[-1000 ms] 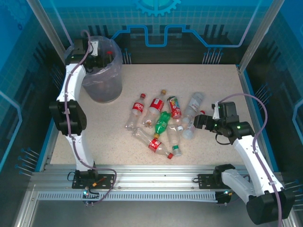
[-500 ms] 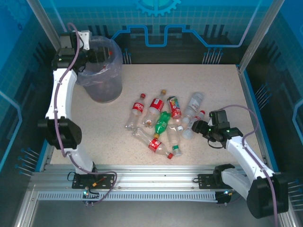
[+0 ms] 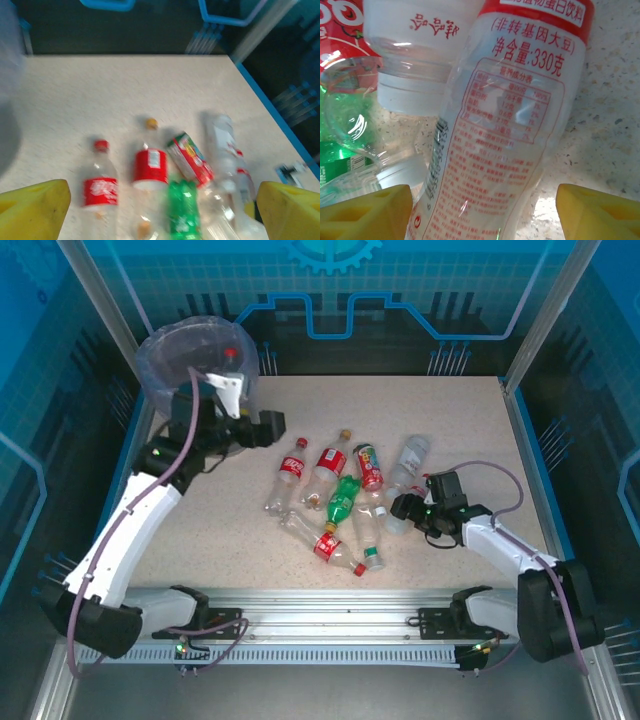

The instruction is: Put the plastic bottles in the bin

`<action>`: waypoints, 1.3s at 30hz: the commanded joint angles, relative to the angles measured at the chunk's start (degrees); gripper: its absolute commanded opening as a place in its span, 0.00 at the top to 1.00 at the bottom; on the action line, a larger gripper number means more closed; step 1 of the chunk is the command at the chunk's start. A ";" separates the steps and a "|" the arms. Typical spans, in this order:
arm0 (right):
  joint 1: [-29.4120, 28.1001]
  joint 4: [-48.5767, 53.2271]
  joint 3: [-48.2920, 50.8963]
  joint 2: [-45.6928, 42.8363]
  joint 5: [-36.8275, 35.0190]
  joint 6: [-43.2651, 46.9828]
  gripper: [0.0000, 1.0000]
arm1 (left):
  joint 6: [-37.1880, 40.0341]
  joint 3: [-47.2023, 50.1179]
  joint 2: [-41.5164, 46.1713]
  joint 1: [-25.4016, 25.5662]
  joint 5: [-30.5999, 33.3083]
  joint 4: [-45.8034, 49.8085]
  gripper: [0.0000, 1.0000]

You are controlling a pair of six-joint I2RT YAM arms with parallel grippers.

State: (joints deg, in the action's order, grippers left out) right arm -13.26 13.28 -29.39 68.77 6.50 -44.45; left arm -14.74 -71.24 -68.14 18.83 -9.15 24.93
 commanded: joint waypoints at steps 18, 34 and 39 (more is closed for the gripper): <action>1.58 9.53 -0.33 -6.67 -2.40 5.84 0.50 | -33.44 24.35 -10.01 6.23 -14.07 -42.09 0.04; -6.61 -6.72 -2.46 -11.85 16.50 16.34 0.55 | -45.60 23.16 -23.41 7.62 -22.65 -64.90 0.01; -14.03 -12.82 -5.81 -5.34 18.30 17.74 0.54 | -45.37 20.84 -27.16 10.62 -22.59 -65.11 0.01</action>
State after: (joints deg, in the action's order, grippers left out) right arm -24.69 7.70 -32.58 61.63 21.10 -28.45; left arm -59.61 -47.99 -93.76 27.79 -30.13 -36.82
